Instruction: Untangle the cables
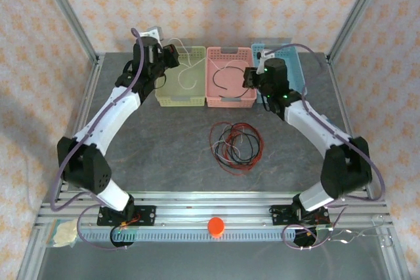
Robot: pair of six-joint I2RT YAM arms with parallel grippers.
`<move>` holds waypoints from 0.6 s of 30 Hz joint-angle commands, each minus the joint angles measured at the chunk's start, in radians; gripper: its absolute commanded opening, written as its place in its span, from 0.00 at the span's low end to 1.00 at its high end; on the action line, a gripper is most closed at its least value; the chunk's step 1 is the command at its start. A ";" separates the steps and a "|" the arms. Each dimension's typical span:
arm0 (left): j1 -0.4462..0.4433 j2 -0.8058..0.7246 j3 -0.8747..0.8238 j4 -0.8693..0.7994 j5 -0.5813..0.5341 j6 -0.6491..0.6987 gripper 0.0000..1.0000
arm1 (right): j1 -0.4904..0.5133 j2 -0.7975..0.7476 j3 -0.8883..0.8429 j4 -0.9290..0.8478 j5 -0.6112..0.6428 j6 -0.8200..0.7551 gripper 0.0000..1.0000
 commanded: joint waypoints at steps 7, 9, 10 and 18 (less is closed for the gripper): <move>0.073 0.231 0.191 -0.011 0.036 0.006 0.00 | 0.119 0.328 0.342 0.039 -0.026 0.049 0.00; 0.075 0.295 0.247 -0.045 0.028 0.014 0.00 | 0.143 0.403 0.432 0.010 -0.023 0.044 0.00; 0.075 0.335 0.270 -0.058 0.014 0.015 0.00 | 0.151 0.447 0.478 -0.004 -0.023 0.044 0.00; 0.078 0.543 0.417 -0.178 -0.047 0.004 0.00 | 0.167 0.707 0.741 -0.100 -0.039 0.107 0.00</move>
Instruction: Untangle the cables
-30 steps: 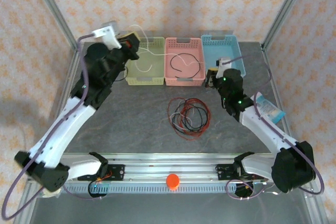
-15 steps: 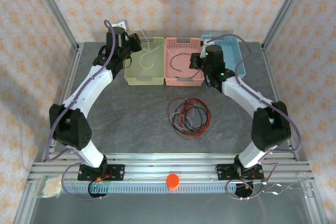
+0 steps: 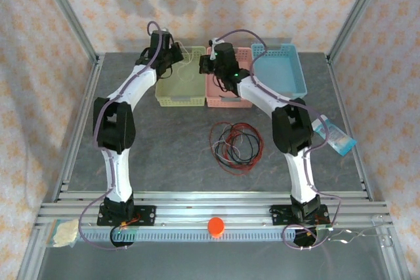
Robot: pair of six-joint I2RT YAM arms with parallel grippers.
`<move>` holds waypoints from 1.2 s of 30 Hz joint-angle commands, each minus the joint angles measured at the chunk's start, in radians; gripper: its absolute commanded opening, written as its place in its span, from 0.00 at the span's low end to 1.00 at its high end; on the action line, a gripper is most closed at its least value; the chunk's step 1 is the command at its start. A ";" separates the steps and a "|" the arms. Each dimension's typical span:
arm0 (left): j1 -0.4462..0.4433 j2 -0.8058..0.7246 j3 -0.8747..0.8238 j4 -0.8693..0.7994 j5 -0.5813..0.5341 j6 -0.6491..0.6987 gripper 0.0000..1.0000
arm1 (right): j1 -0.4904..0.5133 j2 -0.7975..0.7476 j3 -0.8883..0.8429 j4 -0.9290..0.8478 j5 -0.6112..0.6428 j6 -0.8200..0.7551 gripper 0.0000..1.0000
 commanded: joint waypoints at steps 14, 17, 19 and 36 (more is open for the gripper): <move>0.005 -0.110 -0.134 -0.028 -0.054 -0.005 0.71 | -0.003 0.027 0.104 -0.126 -0.057 -0.009 0.46; 0.004 -0.223 -0.247 0.033 -0.038 -0.004 0.80 | -0.003 -0.060 0.016 -0.104 -0.044 -0.021 0.49; -0.001 -0.298 -0.334 0.072 -0.022 -0.001 0.80 | -0.003 -0.136 -0.070 -0.080 -0.024 -0.017 0.50; -0.368 -0.716 -0.982 0.344 -0.156 0.009 0.75 | -0.001 -0.743 -0.903 -0.142 0.255 0.041 0.53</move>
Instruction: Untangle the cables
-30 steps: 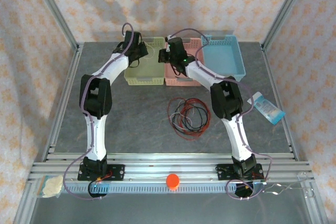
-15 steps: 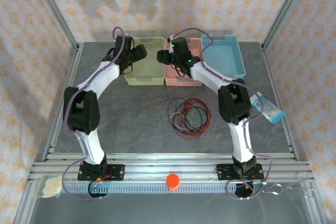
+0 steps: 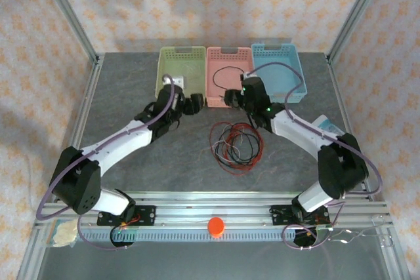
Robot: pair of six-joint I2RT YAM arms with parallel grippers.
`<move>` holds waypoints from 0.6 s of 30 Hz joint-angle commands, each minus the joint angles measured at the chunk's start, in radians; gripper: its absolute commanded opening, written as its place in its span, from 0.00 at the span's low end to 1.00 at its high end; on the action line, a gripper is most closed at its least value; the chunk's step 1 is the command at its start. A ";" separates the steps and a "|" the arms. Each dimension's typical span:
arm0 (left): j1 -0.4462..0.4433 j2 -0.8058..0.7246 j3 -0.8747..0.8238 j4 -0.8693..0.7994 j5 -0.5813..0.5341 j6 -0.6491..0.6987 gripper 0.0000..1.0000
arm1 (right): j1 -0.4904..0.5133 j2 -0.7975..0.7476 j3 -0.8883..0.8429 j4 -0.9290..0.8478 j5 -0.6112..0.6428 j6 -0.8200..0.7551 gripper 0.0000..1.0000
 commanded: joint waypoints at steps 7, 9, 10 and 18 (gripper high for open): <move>-0.164 0.021 -0.163 0.195 0.012 -0.143 0.70 | 0.001 -0.146 -0.215 -0.228 -0.064 -0.060 0.40; -0.199 0.054 -0.176 0.221 0.032 -0.158 0.68 | 0.001 -0.141 -0.235 -0.268 -0.135 -0.071 0.39; -0.212 0.067 -0.183 0.237 0.042 -0.195 0.68 | 0.001 -0.143 -0.247 -0.271 -0.158 -0.071 0.36; -0.251 0.128 -0.240 0.349 0.093 -0.285 0.67 | -0.010 -0.039 -0.274 -0.238 -0.353 -0.109 0.29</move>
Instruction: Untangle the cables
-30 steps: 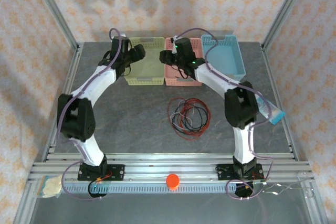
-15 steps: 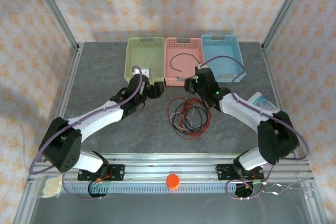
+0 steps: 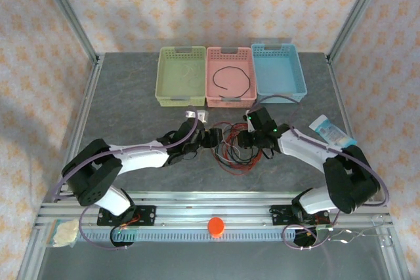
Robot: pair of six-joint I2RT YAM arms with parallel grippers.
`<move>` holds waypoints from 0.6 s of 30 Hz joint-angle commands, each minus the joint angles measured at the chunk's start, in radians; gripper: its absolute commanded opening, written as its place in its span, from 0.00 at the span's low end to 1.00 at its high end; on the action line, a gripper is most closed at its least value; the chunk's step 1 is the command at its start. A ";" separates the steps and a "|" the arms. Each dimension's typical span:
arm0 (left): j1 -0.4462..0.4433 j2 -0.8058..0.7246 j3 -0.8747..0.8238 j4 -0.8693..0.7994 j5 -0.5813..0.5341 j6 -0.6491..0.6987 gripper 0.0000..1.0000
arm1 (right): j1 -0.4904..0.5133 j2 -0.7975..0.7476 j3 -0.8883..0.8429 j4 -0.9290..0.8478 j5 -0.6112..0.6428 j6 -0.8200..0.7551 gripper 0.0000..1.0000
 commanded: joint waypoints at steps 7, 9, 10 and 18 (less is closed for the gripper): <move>-0.015 0.005 -0.022 0.066 0.008 -0.041 0.67 | -0.014 0.107 0.001 0.024 -0.169 -0.020 0.31; -0.017 0.018 -0.020 0.062 0.017 -0.040 0.67 | -0.017 0.115 0.002 0.026 -0.174 -0.020 0.31; -0.020 0.023 -0.019 0.065 0.022 -0.040 0.67 | -0.019 0.120 0.003 0.029 -0.179 -0.020 0.31; -0.029 0.040 -0.014 0.064 0.025 -0.037 0.67 | -0.019 0.155 -0.002 0.036 -0.191 -0.012 0.30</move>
